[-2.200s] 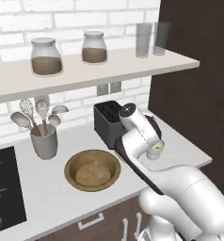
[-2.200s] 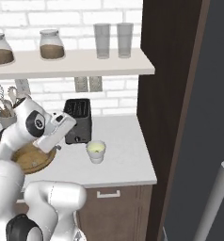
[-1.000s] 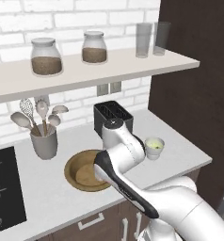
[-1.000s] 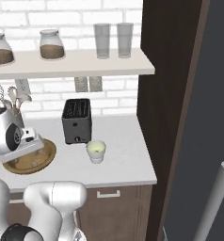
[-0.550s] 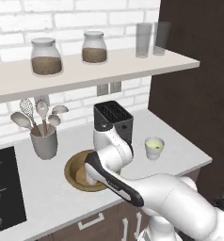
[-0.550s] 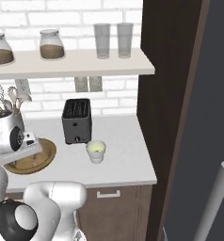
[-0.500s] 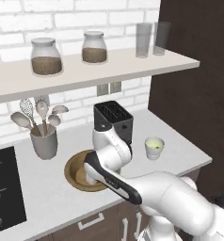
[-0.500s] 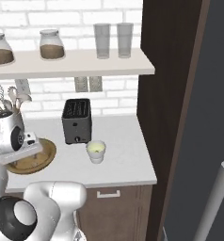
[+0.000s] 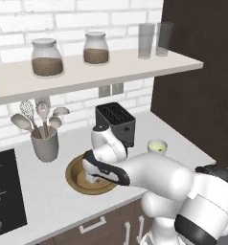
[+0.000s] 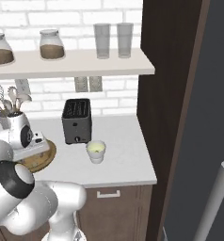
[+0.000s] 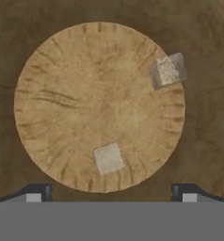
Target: Grab a lemon wedge from the fridge and one ice cube from the ice bowl, and put them in the glass of lemonade.
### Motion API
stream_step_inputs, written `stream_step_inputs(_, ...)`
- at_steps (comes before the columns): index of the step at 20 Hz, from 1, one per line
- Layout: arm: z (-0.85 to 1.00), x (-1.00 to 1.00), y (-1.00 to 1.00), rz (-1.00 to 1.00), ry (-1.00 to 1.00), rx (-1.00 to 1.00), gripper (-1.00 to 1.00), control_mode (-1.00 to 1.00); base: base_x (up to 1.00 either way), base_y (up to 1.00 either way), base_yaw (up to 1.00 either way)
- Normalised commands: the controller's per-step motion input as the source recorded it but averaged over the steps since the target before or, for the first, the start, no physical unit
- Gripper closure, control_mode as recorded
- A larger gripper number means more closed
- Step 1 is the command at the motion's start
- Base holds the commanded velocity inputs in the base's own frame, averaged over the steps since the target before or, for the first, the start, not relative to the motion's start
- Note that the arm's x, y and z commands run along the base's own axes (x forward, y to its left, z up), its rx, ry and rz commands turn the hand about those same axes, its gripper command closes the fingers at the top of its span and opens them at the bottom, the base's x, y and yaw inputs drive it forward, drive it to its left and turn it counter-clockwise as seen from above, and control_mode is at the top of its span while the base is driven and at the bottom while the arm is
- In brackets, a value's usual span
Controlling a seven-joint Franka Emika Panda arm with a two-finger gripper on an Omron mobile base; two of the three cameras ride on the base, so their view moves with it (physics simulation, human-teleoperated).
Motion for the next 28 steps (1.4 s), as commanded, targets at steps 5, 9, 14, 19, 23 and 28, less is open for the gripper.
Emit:
stream_step_inputs(5, -0.45, 0.0, 0.06, 0.0, 0.02, -0.03, -1.0, -1.0, 0.0, 0.0, 0.0)
stream_step_inputs(9, -0.31, 0.09, 0.0, 0.0, 0.04, -0.01, -1.0, -1.0, 0.0, 0.0, 0.0)
stream_step_inputs(14, -0.28, 0.18, 0.0, 0.0, 0.03, -0.01, -1.0, -1.0, 0.0, 0.0, 0.0)
stream_step_inputs(19, -0.37, 0.12, 0.0, 0.0, 0.01, -0.02, -1.0, -1.0, 0.0, 0.0, 0.0)
stream_step_inputs(23, -0.43, -0.03, 0.0, 0.0, 0.05, -0.01, -1.0, -1.0, 0.0, 0.0, 0.0)
stream_step_inputs(28, -0.36, -0.3, -0.06, 0.0, 0.09, 0.0, -1.0, -1.0, 0.0, 0.0, 0.0)
